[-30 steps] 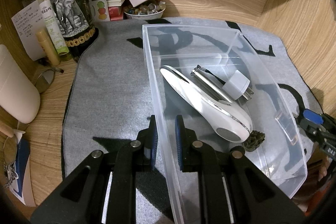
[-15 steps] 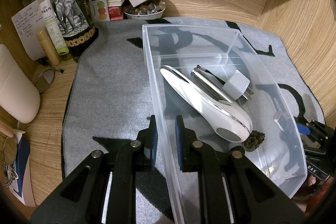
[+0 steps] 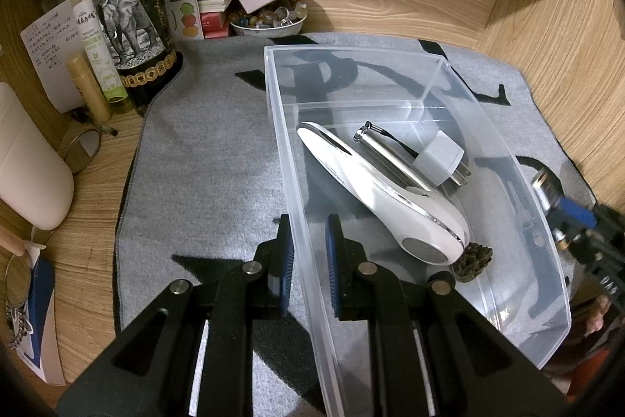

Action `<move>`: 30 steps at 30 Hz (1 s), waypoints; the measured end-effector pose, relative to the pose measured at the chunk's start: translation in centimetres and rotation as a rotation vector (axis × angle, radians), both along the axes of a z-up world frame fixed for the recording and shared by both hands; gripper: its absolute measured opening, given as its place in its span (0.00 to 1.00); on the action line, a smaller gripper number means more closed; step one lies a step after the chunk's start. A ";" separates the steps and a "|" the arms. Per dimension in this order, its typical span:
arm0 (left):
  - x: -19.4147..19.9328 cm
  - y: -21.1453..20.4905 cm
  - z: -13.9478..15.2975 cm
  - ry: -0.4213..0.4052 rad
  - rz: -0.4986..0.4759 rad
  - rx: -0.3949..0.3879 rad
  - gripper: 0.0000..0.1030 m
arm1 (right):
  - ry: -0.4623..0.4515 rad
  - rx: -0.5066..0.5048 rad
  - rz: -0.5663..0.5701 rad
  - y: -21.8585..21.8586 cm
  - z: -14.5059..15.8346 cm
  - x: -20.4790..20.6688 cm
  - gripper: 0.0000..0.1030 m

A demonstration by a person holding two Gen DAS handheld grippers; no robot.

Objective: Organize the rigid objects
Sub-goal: 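Lower the black-and-gold cylinder into the box and open the right gripper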

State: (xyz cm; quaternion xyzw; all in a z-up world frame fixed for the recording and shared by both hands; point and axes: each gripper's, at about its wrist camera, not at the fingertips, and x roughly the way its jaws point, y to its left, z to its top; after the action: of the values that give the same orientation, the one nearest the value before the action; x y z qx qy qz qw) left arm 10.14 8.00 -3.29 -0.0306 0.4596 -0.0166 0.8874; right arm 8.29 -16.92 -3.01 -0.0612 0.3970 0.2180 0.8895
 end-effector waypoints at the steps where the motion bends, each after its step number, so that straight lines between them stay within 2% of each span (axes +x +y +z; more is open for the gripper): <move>1: 0.0 0.0 0.0 0.000 0.000 0.000 0.13 | -0.015 0.010 0.006 0.2 0.6 0.0 0.20; 8: 0.0 0.0 0.0 0.000 0.000 -0.001 0.13 | -0.119 0.077 0.088 2.8 4.5 0.2 0.20; 13: 0.0 0.0 0.0 0.000 -0.001 0.000 0.13 | -0.139 0.106 0.183 5.8 5.5 0.4 0.20; 17: 0.0 0.0 0.0 -0.002 -0.003 -0.002 0.13 | -0.115 0.083 0.249 8.2 4.8 0.6 0.20; 20: 0.0 0.0 0.0 -0.004 -0.003 -0.003 0.13 | -0.064 0.066 0.302 10.0 3.7 1.1 0.20; 30: -0.1 -0.1 0.0 -0.006 -0.006 -0.007 0.13 | 0.043 -0.022 0.402 13.1 1.1 1.3 0.21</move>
State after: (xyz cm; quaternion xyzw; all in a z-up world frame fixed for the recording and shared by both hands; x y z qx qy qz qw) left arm 10.08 7.89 -3.28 -0.0323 0.4569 -0.0210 0.8887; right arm 9.59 -3.77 -1.95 -0.1443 0.3980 0.3880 0.8187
